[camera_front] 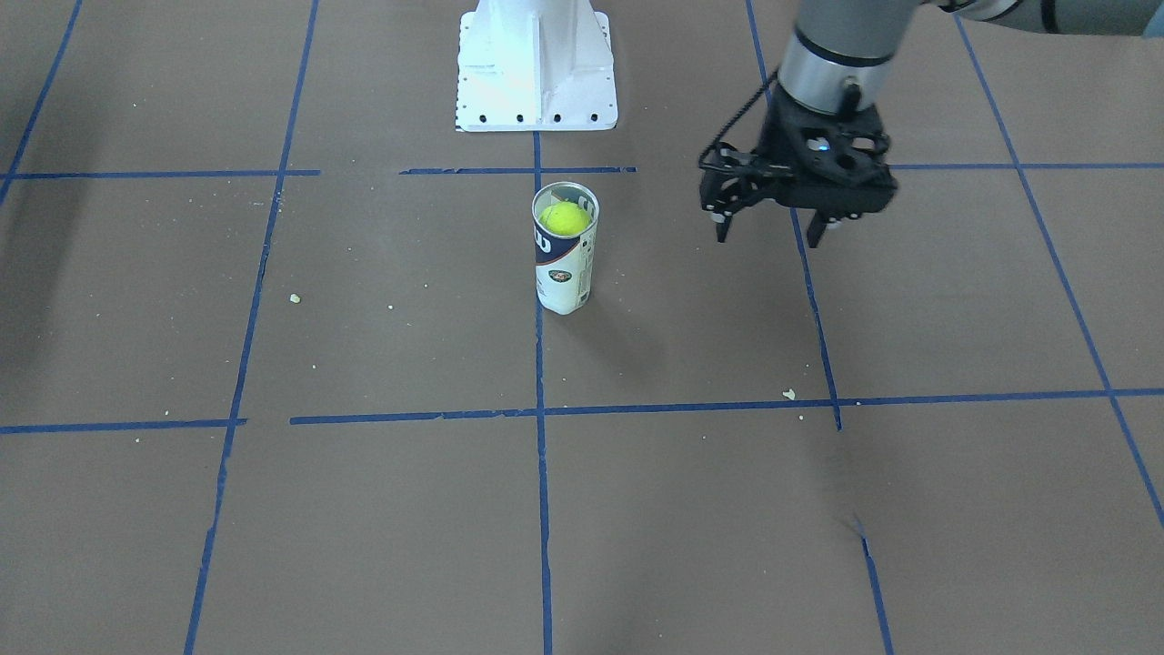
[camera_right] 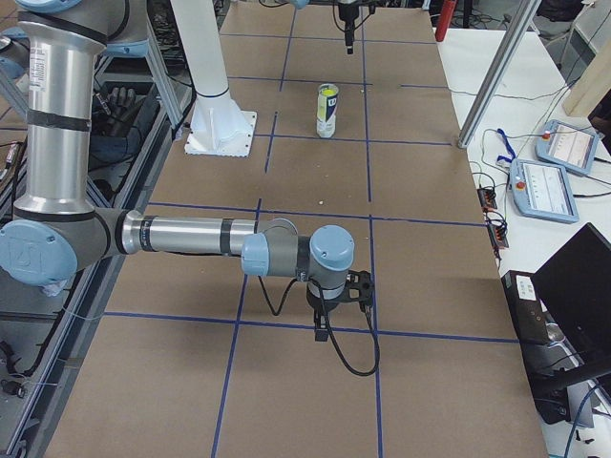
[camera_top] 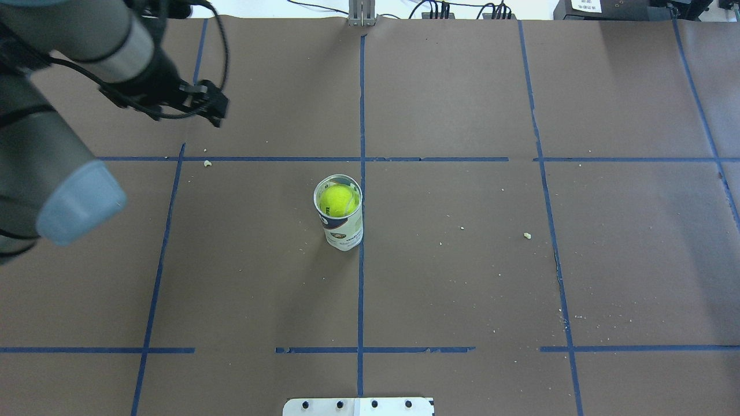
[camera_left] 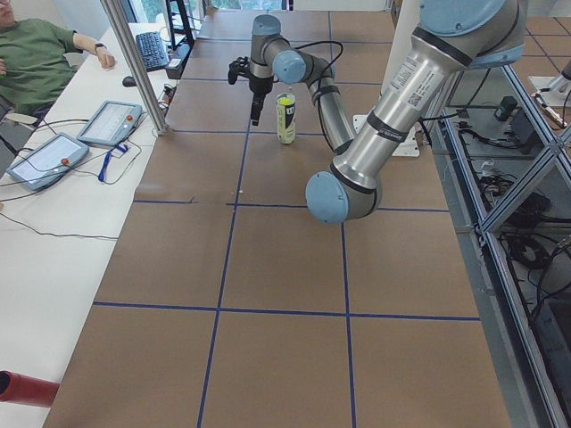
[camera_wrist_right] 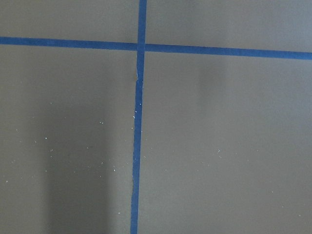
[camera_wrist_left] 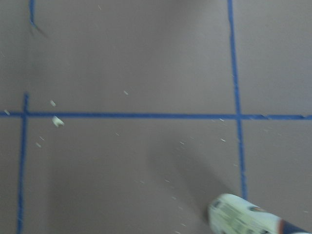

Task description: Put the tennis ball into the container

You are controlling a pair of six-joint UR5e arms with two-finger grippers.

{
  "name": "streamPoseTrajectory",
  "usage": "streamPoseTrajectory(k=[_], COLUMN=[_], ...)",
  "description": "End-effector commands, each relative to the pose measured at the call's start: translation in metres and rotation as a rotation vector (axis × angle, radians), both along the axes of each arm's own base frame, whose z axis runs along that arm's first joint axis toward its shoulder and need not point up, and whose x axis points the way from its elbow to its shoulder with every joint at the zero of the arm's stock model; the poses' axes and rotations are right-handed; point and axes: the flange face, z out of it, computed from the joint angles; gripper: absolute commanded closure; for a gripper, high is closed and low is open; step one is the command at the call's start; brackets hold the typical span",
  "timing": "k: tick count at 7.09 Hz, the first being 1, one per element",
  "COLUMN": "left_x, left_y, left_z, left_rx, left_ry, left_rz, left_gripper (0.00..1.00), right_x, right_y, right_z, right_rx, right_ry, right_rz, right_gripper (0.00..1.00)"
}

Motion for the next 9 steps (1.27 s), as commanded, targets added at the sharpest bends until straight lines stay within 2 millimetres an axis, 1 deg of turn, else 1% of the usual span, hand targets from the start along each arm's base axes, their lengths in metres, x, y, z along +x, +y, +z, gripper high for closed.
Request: streamPoseTrajectory(k=[1,2,3,4,5,6,7,8,9], left_x=[-0.137,-0.196,-0.245,-0.277,-0.312,-0.317,-0.347,-0.374,-0.373], left_y=[-0.051,-0.059,-0.053,-0.030,-0.002,0.022,0.039,0.054,0.070], left_z=[0.127,0.187,0.249,0.314,0.378,0.410,0.456,0.485,0.499], left_rx=[0.105,0.105,0.102,0.114,0.085,0.031,-0.067,-0.109,-0.143], left_ry=[-0.103,-0.153,-0.158,-0.145,-0.143,-0.102,-0.083,-0.066,-0.066], left_rz=[0.136,0.175,0.230,0.268,0.246,0.226,0.168,0.118,0.118], left_gripper=[0.00,0.00,0.00,0.00,0.00,0.00,0.00,0.00,0.00], right_x=[0.000,0.000,0.000,0.000,0.000,0.000,0.000,0.000,0.000], right_y=[0.000,0.000,0.000,0.000,0.000,0.000,0.000,0.000,0.000], right_z=[0.000,0.000,0.000,0.000,0.000,0.000,0.000,0.000,0.000], right_rx=[0.001,-0.001,-0.001,-0.001,-0.001,-0.001,-0.001,-0.001,-0.001], right_ry=[0.000,0.000,0.000,0.000,0.000,0.000,0.000,0.000,0.000], right_rz=[0.000,0.000,0.000,0.000,0.000,0.000,0.000,0.000,0.000], right_gripper=[0.00,0.00,0.00,0.00,0.00,0.00,0.00,0.00,0.00])
